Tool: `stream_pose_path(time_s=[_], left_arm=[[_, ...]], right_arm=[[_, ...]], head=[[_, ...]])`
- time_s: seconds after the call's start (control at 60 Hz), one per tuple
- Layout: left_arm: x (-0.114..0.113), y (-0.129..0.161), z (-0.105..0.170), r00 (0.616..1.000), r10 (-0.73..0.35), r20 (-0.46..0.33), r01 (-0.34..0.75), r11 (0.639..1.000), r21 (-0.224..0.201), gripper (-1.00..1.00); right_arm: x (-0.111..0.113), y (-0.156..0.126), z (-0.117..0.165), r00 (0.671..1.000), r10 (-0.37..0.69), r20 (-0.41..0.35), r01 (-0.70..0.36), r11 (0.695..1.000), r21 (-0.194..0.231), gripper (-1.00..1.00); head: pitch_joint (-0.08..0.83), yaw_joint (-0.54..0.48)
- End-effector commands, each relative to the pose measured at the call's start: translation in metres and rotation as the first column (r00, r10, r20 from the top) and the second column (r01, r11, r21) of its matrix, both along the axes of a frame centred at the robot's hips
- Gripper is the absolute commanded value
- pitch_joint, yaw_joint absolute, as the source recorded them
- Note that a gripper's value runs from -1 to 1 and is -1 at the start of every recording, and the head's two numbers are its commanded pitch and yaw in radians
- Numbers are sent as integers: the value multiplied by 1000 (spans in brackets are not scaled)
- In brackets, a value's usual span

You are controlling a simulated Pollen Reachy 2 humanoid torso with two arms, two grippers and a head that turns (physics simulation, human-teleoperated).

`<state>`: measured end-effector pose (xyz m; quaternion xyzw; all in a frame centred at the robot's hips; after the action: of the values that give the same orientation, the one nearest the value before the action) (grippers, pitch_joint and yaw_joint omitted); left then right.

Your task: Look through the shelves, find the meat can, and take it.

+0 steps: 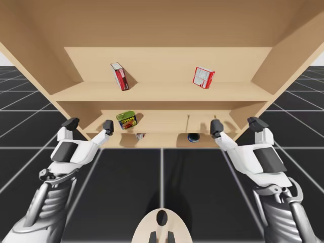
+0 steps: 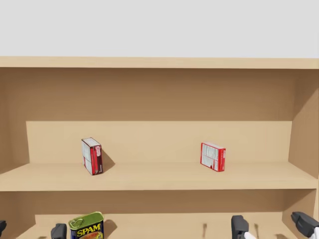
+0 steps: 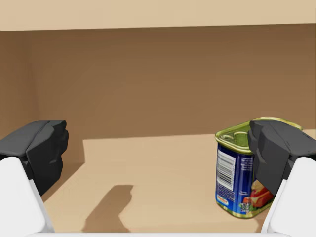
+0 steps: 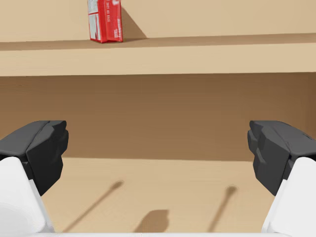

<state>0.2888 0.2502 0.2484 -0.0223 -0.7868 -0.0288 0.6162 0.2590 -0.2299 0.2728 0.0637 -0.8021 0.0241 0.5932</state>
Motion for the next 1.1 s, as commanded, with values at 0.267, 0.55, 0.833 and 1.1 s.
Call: stream_pose_path(time_s=[0.267, 0.55, 0.833, 1.1], left_arm=[[-1, 1, 1, 1000, 5, 19, -5, 1000, 0, -1000], [-2, 2, 1, 1000, 4, 31, -4, 1000, 4, -1000], [-3, 1, 2, 999, 1, 36, -1, 1000, 5, -1000], [-12, -4, 9, 998, -66, 23, 67, 997, -24, -1000]], right_arm=[[-1, 1, 1, 1000, -4, -9, 4, 1000, 21, -1000], [-3, 1, 0, 1000, -3, -6, 3, 1000, 9, -1000], [-2, 4, -3, 1000, 0, -16, 0, 1000, -5, -1000], [-1, 5, -5, 1000, -5, -22, 5, 1000, -14, -1000]], head=[[95, -26], [253, 67], [403, 235], [423, 253]])
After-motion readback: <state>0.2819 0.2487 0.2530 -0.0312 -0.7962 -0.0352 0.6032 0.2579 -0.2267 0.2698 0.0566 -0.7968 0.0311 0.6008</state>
